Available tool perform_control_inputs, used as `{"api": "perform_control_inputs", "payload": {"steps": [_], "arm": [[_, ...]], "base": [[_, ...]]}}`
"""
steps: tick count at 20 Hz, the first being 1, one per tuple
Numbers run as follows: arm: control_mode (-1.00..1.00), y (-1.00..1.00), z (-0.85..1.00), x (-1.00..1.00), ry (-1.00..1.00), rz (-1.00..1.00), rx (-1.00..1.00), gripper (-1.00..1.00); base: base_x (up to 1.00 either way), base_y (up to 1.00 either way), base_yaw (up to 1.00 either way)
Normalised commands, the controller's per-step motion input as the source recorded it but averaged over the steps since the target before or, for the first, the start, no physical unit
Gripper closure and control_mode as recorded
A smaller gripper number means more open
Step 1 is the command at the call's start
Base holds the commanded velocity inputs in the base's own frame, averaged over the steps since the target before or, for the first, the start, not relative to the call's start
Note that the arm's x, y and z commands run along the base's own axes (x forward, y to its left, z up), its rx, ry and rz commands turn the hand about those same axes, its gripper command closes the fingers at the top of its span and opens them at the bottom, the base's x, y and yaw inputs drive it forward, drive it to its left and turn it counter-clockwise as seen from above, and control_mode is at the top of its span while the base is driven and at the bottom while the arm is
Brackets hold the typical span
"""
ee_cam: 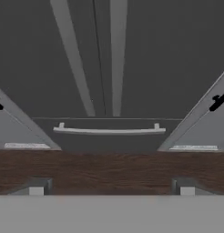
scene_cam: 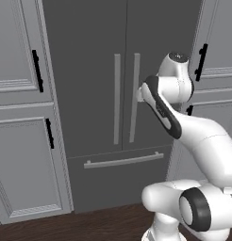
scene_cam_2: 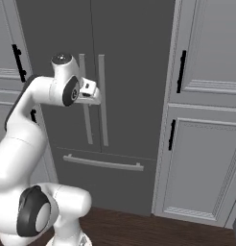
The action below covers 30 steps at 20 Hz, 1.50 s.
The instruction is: Take the strawberry from the fridge and place it on top of the pancake, located on the dining counter.
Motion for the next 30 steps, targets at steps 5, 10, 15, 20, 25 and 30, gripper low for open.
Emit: {"api": "perform_control_inputs", "payload": {"steps": [5,10,15,20,25,30], "arm": [[-1.00,-0.07,0.18,1.00,-0.41,-0.08,0.01,-1.00],[-1.00,-0.24,0.09,1.00,-0.07,-0.01,0.01,-1.00],[-1.00,0.00,0.01,0.94,0.12,-0.01,0.00,-1.00],[-1.00,0.00,0.00,0.46,0.01,0.00,0.00,-1.00],[-1.00,0.03,0.00,0.33,-0.07,0.00,0.00,-1.00],[-1.00,0.04,0.00,0.62,-0.01,-0.01,0.00,-1.00]], "base": [[0.00,0.00,0.00],[0.00,0.00,0.00],[0.00,0.00,0.00],[0.00,0.00,0.00],[0.00,0.00,0.00],[0.00,0.00,0.00]]}}
